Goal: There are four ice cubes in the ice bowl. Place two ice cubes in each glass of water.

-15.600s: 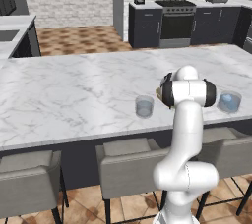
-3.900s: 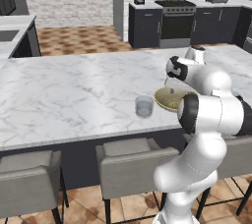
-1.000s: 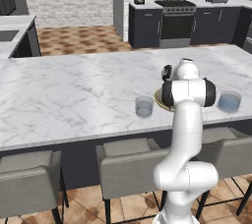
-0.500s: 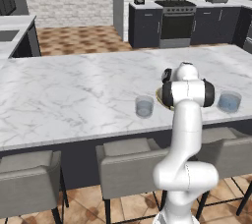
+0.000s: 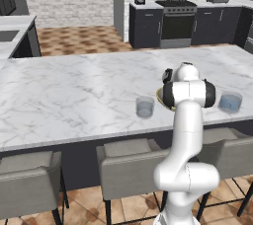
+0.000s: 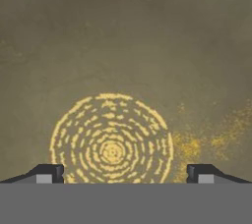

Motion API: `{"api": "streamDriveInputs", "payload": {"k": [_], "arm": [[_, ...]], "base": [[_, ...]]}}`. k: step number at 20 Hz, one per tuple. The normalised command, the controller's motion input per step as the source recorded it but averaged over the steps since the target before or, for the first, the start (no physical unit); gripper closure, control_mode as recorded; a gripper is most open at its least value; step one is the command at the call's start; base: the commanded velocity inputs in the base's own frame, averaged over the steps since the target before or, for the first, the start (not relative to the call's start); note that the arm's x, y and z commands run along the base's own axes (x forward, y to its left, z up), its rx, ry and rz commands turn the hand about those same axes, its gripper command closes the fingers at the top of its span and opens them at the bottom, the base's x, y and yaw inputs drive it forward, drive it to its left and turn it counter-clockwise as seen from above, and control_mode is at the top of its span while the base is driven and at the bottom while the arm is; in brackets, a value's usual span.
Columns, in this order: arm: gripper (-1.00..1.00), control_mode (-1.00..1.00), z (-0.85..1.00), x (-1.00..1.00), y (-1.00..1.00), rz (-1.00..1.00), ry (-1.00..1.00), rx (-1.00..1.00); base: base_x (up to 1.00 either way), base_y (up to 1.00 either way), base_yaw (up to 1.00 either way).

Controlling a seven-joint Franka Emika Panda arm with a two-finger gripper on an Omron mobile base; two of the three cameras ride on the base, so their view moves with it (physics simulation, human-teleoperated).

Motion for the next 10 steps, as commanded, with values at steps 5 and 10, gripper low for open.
{"api": "streamDriveInputs", "payload": {"k": [5, 10], "arm": [[-1.0, -1.0, -0.02, 0.0, 0.08, 0.0, 0.0, 0.0], [-1.0, -1.0, -0.01, 0.0, 0.16, 0.0, 0.0, 0.0]], "base": [[0.0, 0.0, 0.0], [0.0, 0.0, 0.0]]}}
